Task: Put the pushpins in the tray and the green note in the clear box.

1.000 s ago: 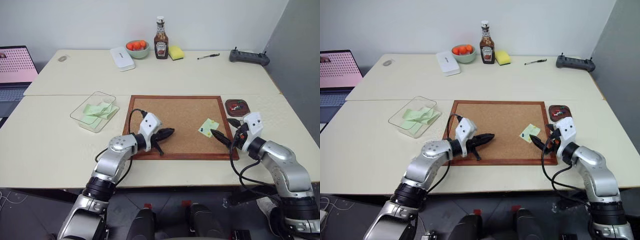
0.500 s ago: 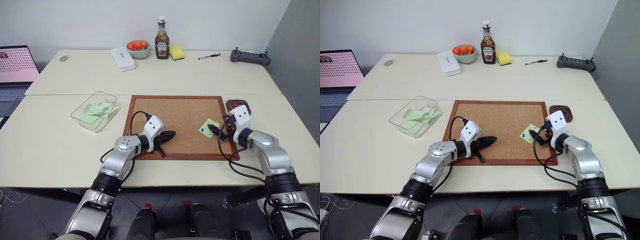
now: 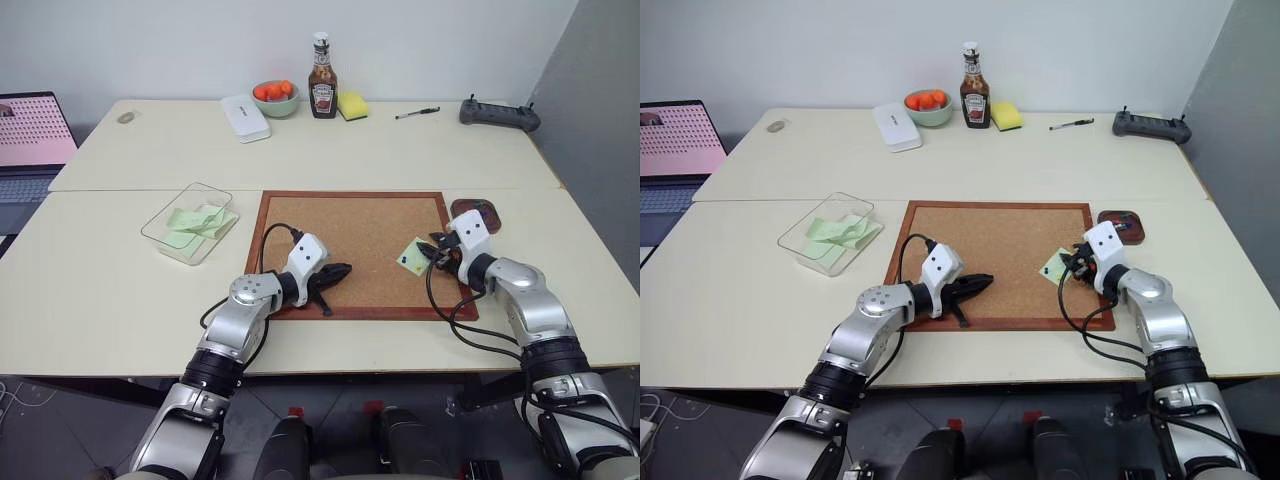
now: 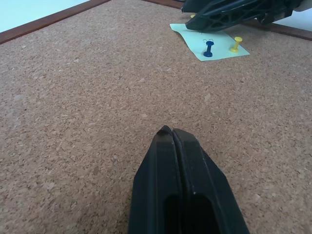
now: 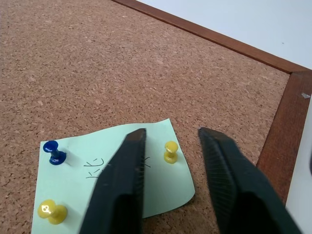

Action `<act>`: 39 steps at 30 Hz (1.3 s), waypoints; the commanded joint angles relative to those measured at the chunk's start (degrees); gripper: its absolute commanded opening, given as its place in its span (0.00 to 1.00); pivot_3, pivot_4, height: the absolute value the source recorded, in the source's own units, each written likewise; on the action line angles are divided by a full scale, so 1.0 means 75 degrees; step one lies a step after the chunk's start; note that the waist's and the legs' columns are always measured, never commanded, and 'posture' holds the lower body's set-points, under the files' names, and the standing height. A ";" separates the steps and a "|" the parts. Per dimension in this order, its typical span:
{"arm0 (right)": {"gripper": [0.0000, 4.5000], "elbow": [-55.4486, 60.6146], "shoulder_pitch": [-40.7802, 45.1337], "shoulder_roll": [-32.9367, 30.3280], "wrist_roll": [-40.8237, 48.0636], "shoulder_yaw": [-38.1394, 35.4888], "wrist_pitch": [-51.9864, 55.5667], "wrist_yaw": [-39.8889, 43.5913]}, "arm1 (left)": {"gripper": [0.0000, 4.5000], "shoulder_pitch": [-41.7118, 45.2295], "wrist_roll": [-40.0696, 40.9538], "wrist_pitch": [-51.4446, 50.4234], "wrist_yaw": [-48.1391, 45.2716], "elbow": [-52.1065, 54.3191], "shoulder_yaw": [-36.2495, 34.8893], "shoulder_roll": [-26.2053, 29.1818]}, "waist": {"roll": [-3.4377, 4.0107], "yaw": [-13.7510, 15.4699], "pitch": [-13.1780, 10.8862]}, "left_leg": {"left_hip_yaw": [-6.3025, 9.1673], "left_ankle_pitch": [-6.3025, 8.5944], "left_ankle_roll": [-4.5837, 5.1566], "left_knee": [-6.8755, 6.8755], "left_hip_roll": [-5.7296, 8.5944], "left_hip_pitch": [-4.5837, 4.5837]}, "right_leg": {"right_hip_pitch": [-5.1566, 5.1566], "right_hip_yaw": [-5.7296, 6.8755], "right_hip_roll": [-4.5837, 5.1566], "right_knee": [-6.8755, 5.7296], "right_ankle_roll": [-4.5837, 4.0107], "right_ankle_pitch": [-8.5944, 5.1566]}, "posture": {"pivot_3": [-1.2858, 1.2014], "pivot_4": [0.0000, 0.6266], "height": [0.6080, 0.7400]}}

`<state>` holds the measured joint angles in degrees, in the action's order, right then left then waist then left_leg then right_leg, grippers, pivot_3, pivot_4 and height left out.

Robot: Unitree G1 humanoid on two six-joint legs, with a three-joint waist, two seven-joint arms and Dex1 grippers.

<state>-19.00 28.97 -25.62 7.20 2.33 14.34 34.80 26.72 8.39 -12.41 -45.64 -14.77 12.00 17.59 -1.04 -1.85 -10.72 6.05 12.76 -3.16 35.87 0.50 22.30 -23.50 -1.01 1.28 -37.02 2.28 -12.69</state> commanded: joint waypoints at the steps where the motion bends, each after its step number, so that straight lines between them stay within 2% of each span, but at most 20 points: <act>1: 0.14 -0.0012 0.0248 -0.0025 -0.0060 -0.0096 -0.0133 0.0017 | 0.00 -0.0121 -0.0051 -0.0108 0.0000 0.0128 0.0063 -0.0053 | 0.0000 0.0000 0.0000 | 0.0000 0.0000 0.0000 0.0000 0.0000 0.0000 | 0.0000 0.0000 0.0000 0.0000 0.0000 0.0000 | 0.52 0.24 1.00; 4: 0.01 -0.0005 0.0232 -0.0007 0.0015 -0.0186 -0.0091 0.0040 | 0.00 -0.0135 -0.0068 -0.0103 0.0025 0.0126 0.0062 -0.0064 | 0.0000 0.0002 0.0000 | 0.0000 0.0000 0.0000 0.0000 0.0000 0.0000 | 0.0000 0.0000 0.0000 0.0000 0.0000 0.0000 | 0.52 0.24 1.00; 5: 0.00 0.0028 0.0224 0.0014 0.0077 -0.0231 -0.0046 0.0046 | 0.00 -0.0136 -0.0075 -0.0099 0.0032 0.0116 0.0060 -0.0066 | 0.0000 0.0002 0.0000 | 0.0001 0.0000 0.0000 0.0000 0.0000 0.0000 | 0.0000 0.0000 0.0000 0.0000 0.0000 0.0000 | 0.52 0.24 1.00; 28: 0.00 0.1310 -0.0024 0.0228 0.0725 -0.0630 0.0276 0.0087 | 0.00 -0.0205 -0.0239 -0.0270 0.0147 0.0176 0.0145 -0.0083 | 0.0004 -0.0001 0.0002 | 0.0000 0.0000 0.0000 -0.0001 0.0000 -0.0019 | 0.0014 -0.0001 0.0000 0.0000 0.0000 0.0000 | 0.52 0.24 1.00; 34: 0.00 0.0713 0.0331 -0.0079 0.0315 -0.0849 0.0023 -0.0449 | 0.00 -0.0252 -0.0253 -0.0273 0.0147 0.0207 0.0164 -0.0070 | 0.0005 -0.0002 0.0002 | -0.0002 0.0000 0.0000 -0.0001 0.0001 -0.0020 | 0.0016 -0.0002 0.0001 0.0001 0.0000 0.0000 | 0.52 0.24 1.00; 39: 0.00 -0.0462 0.0864 -0.0533 -0.0545 -0.0691 -0.0401 -0.1161 | 0.00 -0.0289 -0.0285 -0.0263 0.0150 0.0256 0.0198 -0.0081 | 0.0005 0.0000 0.0002 | -0.0003 0.0000 0.0000 -0.0003 0.0000 -0.0022 | 0.0016 -0.0003 0.0001 0.0003 -0.0002 -0.0001 | 0.52 0.24 1.00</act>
<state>-20.66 33.55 -28.61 5.47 -2.25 13.47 28.31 25.56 7.14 -13.55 -44.39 -13.02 12.14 17.11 -1.00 -1.85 -10.71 6.02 12.77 -3.16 35.83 0.51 22.13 -23.38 -1.03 1.28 -37.00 2.26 -12.70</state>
